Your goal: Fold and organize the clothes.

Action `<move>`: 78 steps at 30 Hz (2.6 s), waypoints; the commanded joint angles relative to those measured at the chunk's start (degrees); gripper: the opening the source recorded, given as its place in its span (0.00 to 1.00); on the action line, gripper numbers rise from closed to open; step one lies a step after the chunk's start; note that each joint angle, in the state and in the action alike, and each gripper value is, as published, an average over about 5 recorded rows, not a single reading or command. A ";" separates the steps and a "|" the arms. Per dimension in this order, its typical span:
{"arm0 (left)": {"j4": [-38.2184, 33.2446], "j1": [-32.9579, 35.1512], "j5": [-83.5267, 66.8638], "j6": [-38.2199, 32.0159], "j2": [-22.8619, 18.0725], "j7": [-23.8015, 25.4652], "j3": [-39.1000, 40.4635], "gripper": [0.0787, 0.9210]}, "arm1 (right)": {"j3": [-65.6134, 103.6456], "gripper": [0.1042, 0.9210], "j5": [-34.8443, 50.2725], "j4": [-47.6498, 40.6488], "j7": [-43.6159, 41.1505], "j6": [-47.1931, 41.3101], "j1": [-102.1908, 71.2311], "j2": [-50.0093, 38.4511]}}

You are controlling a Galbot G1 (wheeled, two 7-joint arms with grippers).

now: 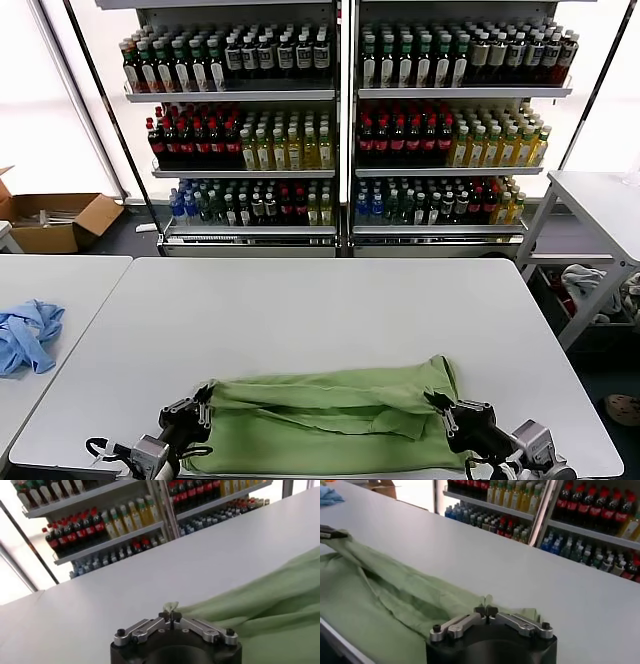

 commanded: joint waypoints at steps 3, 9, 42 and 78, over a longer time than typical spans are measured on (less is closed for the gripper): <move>2.26 0.36 0.95 -1.16 -0.57 -2.68 2.84 0.01 | 0.49 0.00 -1.16 -0.46 0.52 0.66 -3.04 0.84; 3.68 -1.33 1.23 -2.57 -1.12 -3.32 5.28 0.01 | -1.59 0.00 -1.33 -0.82 3.10 1.90 -3.65 3.19; -7.86 2.97 -3.91 0.44 2.35 -8.28 -4.67 0.80 | 2.57 0.81 -1.29 -4.96 22.58 17.12 0.03 8.55; 6.76 1.27 -20.94 -15.84 -6.97 -9.99 5.26 0.88 | 10.00 0.88 15.26 -16.52 8.48 42.25 -0.42 9.17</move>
